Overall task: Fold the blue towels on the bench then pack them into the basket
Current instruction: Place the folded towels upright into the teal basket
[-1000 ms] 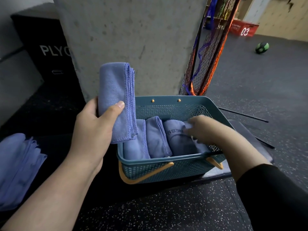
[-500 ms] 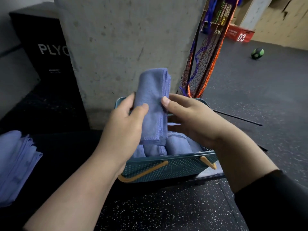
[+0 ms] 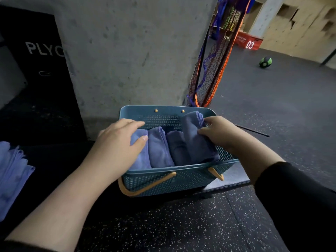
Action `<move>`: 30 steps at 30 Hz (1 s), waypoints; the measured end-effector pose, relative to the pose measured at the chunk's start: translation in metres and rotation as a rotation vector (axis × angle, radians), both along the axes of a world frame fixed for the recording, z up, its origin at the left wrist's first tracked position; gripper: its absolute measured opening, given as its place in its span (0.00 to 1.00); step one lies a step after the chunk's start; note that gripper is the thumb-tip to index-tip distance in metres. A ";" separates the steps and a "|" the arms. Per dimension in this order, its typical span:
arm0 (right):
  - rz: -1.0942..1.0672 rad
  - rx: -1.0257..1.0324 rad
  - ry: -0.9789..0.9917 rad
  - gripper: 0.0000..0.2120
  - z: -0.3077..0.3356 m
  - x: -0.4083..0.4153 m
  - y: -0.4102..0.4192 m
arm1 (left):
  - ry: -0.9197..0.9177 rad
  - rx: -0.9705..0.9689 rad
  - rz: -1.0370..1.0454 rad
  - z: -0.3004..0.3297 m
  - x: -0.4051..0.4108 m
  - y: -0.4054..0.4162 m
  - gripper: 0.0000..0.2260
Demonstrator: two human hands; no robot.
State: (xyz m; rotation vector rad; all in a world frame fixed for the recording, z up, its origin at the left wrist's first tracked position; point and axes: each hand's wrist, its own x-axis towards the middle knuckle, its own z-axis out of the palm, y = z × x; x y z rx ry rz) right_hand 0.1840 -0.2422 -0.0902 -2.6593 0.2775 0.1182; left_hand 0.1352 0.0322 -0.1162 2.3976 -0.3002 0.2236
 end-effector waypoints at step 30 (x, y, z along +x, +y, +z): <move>0.595 -0.702 0.427 0.35 0.003 0.013 -0.018 | 0.032 0.074 -0.041 -0.007 0.008 0.011 0.21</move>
